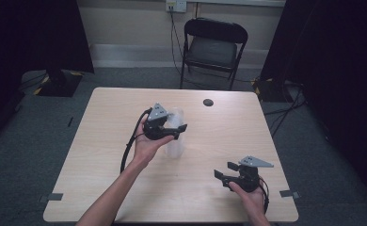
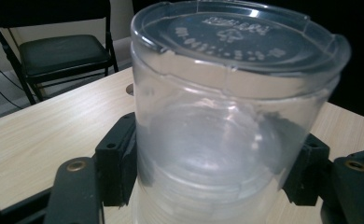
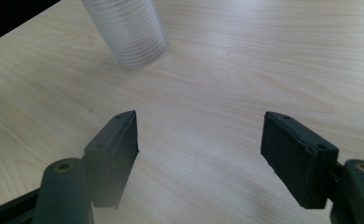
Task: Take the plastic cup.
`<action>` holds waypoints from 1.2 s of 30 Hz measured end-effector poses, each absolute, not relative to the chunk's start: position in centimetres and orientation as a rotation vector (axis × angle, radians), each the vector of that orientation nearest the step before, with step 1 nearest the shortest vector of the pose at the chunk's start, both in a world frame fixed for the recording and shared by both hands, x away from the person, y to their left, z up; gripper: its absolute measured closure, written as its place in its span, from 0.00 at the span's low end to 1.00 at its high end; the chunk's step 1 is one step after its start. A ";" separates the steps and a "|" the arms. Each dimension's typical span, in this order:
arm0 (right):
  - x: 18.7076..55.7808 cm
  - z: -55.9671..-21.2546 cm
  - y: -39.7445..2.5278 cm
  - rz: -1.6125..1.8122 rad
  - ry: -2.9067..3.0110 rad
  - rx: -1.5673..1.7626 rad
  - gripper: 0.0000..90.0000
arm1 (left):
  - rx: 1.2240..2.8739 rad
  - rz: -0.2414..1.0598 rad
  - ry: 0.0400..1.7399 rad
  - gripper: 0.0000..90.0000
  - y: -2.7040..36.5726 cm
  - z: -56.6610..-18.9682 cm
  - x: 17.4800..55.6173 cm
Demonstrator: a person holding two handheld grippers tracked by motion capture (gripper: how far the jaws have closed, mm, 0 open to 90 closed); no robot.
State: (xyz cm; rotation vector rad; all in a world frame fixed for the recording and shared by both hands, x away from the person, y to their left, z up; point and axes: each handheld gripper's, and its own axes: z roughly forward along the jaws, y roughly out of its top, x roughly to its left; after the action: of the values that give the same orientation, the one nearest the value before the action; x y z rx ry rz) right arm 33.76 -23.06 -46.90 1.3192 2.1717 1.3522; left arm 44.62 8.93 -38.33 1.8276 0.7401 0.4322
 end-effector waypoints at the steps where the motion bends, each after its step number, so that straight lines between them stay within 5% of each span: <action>1: 33.8 -46.9 -23.1 1.352 2.172 1.318 0.30 | 1.827 0.439 0.736 0.37 9.0 -38.1 44.6; 36: 33.8 -46.9 -23.1 1.355 2.175 1.316 0.30 | 1.708 0.481 0.696 0.38 9.5 -35.5 44.0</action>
State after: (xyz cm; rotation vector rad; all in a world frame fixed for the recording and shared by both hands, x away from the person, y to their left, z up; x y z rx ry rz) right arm 33.82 -23.05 -46.89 1.3156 2.1751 1.3548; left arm 44.02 9.46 -35.54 1.7078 0.6959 0.4812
